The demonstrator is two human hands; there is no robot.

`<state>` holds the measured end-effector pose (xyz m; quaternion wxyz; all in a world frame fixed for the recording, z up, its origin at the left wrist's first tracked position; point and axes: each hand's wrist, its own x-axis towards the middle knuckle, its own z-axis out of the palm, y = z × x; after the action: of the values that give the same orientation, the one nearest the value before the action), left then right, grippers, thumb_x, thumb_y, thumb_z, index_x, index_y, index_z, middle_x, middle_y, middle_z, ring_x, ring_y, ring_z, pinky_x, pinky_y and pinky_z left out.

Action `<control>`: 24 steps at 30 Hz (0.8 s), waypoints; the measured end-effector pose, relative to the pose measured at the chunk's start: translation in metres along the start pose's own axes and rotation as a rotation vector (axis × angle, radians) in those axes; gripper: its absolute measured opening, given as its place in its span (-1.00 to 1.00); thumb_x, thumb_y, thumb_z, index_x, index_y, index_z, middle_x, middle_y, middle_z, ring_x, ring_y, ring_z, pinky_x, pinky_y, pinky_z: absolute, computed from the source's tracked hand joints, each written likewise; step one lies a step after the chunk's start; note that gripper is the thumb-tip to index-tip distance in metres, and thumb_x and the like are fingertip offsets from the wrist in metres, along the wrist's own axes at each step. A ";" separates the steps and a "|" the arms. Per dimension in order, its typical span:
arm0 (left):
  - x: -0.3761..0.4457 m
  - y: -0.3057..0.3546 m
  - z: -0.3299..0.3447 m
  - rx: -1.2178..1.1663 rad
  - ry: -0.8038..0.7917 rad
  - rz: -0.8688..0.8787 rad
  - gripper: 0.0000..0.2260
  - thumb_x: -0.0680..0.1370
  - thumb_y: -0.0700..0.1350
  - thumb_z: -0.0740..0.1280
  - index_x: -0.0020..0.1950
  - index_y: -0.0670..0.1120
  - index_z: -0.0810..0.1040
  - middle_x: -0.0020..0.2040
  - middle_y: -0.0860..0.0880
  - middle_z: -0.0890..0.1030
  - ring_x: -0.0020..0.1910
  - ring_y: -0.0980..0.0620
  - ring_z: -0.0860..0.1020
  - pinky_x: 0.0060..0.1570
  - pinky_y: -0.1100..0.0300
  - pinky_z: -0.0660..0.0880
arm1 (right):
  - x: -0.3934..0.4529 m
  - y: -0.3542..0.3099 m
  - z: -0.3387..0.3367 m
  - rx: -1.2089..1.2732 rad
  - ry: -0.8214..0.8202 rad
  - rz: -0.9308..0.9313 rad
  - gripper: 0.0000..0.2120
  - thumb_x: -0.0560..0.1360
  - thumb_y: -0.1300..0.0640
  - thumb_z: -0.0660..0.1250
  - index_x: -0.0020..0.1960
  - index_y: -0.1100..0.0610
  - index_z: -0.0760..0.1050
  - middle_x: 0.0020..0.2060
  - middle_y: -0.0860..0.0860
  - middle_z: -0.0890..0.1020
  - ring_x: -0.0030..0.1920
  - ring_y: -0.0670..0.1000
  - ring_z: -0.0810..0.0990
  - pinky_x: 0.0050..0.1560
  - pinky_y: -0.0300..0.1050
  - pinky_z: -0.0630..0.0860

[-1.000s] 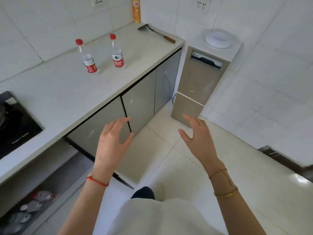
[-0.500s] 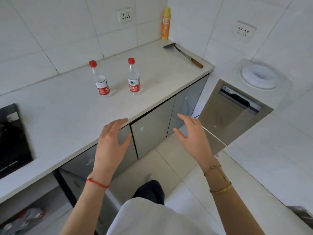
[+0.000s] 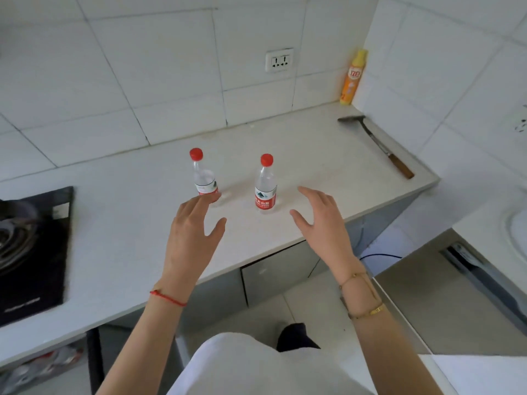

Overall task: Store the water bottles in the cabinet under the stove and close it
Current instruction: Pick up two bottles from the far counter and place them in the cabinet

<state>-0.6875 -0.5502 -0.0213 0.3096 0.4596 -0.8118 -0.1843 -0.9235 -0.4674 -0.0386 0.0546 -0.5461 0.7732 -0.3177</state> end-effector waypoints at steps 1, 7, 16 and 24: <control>0.008 0.000 0.003 0.007 0.011 -0.011 -0.60 0.48 -0.21 0.44 0.30 -0.08 0.50 0.21 -0.02 0.60 0.21 -0.07 0.50 0.18 0.25 0.33 | 0.014 0.002 0.002 0.011 -0.008 -0.013 -0.53 0.54 0.05 0.33 0.42 0.09 0.35 0.30 0.02 0.50 0.29 0.04 0.39 0.29 -0.06 0.40; 0.054 -0.001 0.022 0.042 0.111 -0.106 -0.59 0.48 -0.20 0.43 0.33 -0.08 0.50 0.23 -0.05 0.59 0.22 -0.08 0.51 0.18 0.27 0.34 | 0.095 0.014 0.017 0.076 -0.097 -0.118 -0.51 0.54 0.08 0.33 0.43 0.09 0.32 0.29 0.02 0.48 0.21 0.06 0.45 0.24 -0.04 0.45; 0.127 -0.030 0.035 0.105 0.184 -0.257 -0.59 0.50 -0.20 0.39 0.34 -0.03 0.47 0.27 -0.01 0.55 0.23 -0.09 0.47 0.14 0.22 0.34 | 0.170 0.020 0.052 0.062 -0.250 -0.256 -0.54 0.52 0.09 0.35 0.38 0.10 0.37 0.25 0.02 0.49 0.18 0.07 0.45 0.17 -0.11 0.43; 0.180 -0.067 0.052 0.179 -0.025 -0.352 -0.55 0.51 -0.18 0.39 0.40 -0.05 0.44 0.32 -0.08 0.49 0.27 -0.17 0.42 0.22 0.03 0.41 | 0.183 0.024 0.070 0.119 -0.292 -0.177 -0.71 0.47 0.12 0.39 0.17 0.10 0.48 0.06 -0.01 0.50 -0.17 -0.03 0.48 -0.14 -0.24 0.35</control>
<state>-0.7493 -0.7383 -0.0385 0.2205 0.6179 -0.7357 -0.1682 -0.9854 -0.6535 -0.0590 0.1706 -0.6482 0.6857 -0.2839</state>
